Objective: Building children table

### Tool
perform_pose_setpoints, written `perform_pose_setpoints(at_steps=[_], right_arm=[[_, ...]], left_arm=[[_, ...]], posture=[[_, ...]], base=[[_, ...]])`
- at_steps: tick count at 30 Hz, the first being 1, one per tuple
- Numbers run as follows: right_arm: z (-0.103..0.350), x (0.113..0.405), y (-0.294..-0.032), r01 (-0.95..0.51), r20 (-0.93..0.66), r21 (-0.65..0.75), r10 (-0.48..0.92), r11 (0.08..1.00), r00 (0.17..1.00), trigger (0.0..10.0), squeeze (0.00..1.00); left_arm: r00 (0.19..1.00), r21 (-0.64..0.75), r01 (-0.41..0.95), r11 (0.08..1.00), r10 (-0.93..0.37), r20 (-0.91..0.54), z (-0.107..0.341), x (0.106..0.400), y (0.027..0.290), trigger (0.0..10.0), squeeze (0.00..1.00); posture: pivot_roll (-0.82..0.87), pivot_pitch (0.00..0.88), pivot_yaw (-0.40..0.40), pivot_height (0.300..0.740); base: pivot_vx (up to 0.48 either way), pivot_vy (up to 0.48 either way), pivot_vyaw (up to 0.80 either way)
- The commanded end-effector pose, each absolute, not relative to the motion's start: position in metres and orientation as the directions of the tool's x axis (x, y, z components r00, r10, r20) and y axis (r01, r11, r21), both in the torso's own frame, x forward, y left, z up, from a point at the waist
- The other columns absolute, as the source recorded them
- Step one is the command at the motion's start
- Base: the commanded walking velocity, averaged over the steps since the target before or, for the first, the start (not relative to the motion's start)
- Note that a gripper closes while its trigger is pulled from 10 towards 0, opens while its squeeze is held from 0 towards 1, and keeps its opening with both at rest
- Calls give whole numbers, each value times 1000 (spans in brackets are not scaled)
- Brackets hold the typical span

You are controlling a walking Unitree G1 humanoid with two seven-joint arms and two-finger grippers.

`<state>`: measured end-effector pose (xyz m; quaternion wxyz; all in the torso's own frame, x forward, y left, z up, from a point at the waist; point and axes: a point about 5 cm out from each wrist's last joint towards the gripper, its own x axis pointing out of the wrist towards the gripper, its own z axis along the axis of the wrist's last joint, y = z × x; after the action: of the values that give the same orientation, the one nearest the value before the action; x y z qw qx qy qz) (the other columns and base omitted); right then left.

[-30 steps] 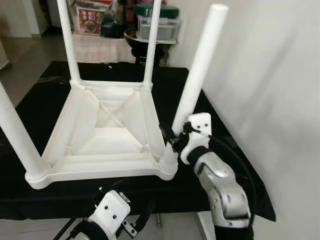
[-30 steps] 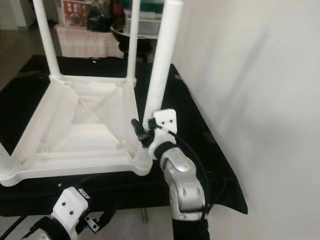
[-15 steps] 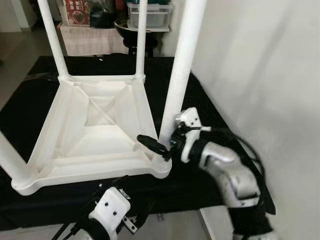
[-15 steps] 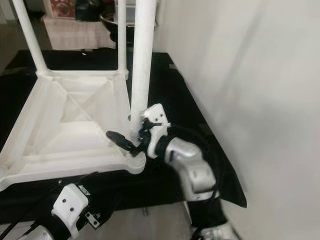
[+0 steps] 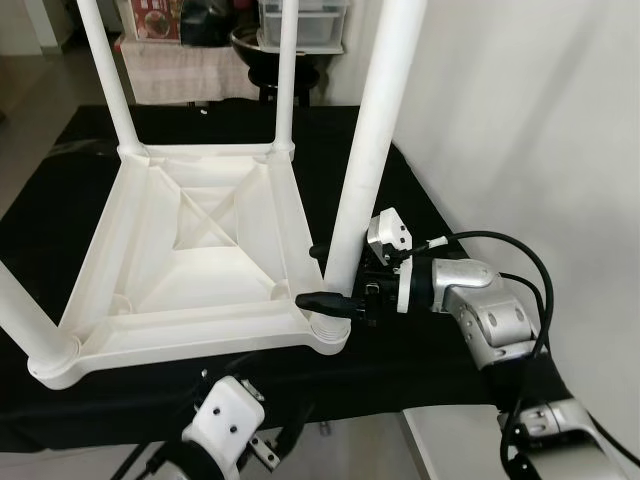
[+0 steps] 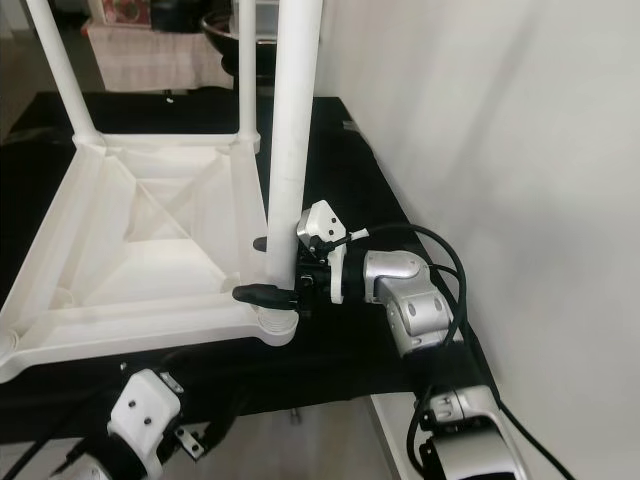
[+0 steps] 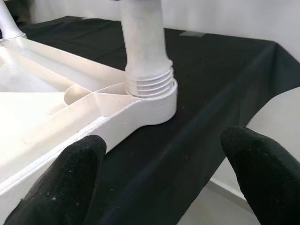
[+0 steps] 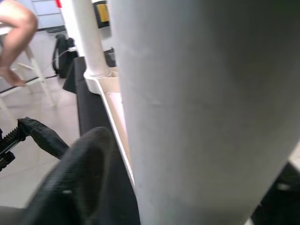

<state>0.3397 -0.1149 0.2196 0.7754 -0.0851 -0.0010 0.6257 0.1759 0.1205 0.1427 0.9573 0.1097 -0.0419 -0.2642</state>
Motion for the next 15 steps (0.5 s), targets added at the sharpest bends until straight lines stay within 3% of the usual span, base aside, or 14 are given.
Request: perform_pose_setpoints(at_steps=[1, 8, 15], right_arm=[[220, 338, -112, -979, -95, -129, 981, 159, 172, 0, 0], [217, 341, -112, -986, -90, -125, 988, 110, 122, 0, 0], [216, 342, -122, -957, -50, -141, 964, 253, 262, 0, 0]], left_arm=[[858, 232, 497, 836, -513, 12, 142, 173, 118, 10000, 0], [855, 226, 504, 834, -519, 6, 142, 171, 117, 10000, 0], [855, 223, 505, 834, -519, 4, 141, 171, 117, 10000, 0]], posture=[[74, 170, -123, 740], [74, 173, -120, 740], [66, 167, -122, 740]], base=[[0, 0, 0], [0, 0, 0], [0, 0, 0]])
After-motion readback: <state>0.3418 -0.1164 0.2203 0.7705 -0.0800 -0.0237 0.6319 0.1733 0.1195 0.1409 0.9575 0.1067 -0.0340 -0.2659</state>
